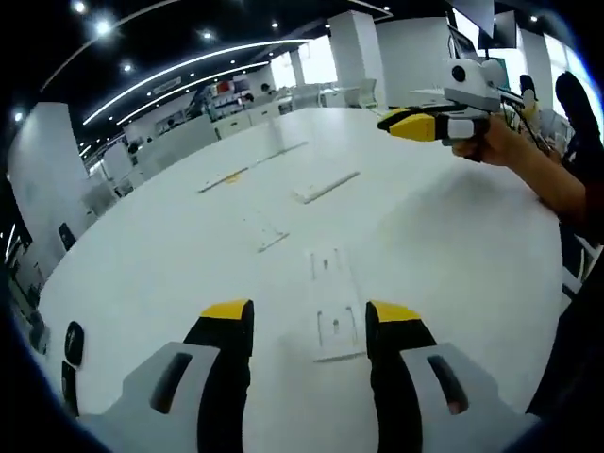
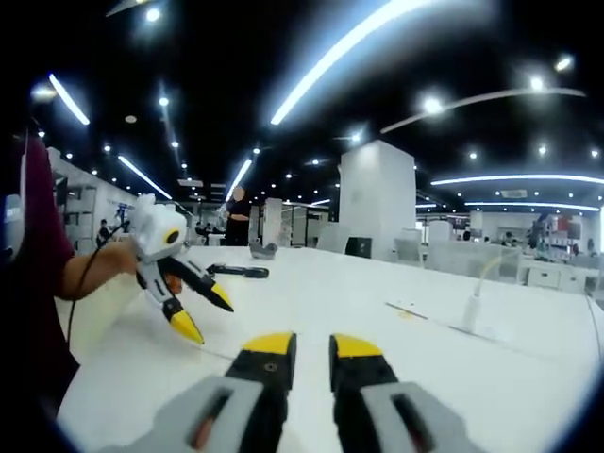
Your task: Locate the socket holder cover, grip the socket holder cover, clip it into the socket holder slot.
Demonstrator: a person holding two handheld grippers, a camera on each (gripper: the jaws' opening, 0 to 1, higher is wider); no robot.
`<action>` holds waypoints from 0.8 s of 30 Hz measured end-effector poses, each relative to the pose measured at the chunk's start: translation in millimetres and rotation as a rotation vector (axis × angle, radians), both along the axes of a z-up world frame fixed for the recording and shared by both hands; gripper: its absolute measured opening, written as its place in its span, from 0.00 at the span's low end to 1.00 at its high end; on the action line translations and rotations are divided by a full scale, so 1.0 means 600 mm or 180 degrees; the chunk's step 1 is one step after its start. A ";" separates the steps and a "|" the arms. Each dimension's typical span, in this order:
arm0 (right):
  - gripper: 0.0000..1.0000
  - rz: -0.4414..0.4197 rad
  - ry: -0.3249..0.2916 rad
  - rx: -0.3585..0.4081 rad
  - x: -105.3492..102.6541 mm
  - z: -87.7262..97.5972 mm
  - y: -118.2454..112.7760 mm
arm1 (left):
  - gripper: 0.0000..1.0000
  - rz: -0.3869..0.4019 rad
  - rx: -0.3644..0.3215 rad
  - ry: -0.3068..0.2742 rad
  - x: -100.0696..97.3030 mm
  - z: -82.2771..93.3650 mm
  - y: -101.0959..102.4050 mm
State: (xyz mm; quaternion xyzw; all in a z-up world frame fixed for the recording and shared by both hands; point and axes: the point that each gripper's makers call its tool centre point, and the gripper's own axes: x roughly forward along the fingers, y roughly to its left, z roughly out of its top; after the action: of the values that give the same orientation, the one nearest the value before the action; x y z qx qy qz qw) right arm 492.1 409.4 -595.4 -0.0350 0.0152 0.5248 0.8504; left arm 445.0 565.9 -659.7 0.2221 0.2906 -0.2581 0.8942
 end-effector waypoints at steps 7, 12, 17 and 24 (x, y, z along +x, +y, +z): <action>0.17 0.0032 -0.0029 -0.0024 -0.004 0.002 0.003 | 0.46 -0.0270 0.0193 0.0479 0.001 -0.017 -0.031; 0.17 0.0071 -0.0040 -0.0069 -0.008 0.000 0.010 | 0.43 -0.0264 0.0303 0.0675 0.013 -0.028 -0.037; 0.17 0.0114 -0.0073 -0.0112 -0.011 0.001 0.014 | 0.42 -0.0238 0.0278 0.1044 0.008 -0.038 -0.043; 0.17 0.0142 -0.0090 -0.0117 -0.013 0.004 0.015 | 0.39 -0.0213 0.0341 0.1204 0.011 -0.038 -0.045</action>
State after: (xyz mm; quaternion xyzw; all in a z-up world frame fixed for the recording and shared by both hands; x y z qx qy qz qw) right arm 484.2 418.2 -593.1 -0.0584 0.0120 0.5427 0.8378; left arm 451.8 539.1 -682.3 0.2264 0.4592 -0.3090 0.8015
